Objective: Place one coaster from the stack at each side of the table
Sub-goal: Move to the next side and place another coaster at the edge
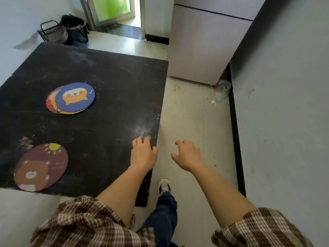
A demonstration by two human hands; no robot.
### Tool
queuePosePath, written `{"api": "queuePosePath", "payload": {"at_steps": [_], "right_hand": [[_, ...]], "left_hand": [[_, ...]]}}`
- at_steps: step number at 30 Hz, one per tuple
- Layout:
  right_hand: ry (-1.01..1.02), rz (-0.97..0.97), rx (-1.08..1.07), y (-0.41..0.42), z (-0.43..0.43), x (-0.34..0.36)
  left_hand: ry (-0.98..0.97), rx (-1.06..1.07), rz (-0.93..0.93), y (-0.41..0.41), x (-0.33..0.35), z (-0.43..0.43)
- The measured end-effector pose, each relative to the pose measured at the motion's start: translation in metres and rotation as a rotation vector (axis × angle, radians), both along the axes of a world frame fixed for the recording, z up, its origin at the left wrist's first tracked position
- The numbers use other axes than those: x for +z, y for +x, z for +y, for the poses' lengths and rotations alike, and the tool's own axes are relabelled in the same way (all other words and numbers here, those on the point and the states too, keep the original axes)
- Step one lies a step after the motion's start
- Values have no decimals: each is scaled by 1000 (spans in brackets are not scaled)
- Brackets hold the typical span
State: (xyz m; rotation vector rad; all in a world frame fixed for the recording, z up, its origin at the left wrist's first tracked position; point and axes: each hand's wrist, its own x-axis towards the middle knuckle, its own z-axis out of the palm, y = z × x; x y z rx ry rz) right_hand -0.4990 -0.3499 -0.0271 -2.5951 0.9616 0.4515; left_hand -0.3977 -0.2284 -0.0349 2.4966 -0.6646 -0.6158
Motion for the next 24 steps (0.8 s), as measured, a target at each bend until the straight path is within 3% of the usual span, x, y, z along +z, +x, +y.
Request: {"api": "queuePosePath", "payload": {"at_steps": [8, 24], "right_hand": [[10, 2, 218, 89, -76, -11], [32, -24, 682, 257, -125, -11]], "left_hand": [[53, 187, -57, 51, -16, -59], [176, 588, 8, 146, -14, -94]]}}
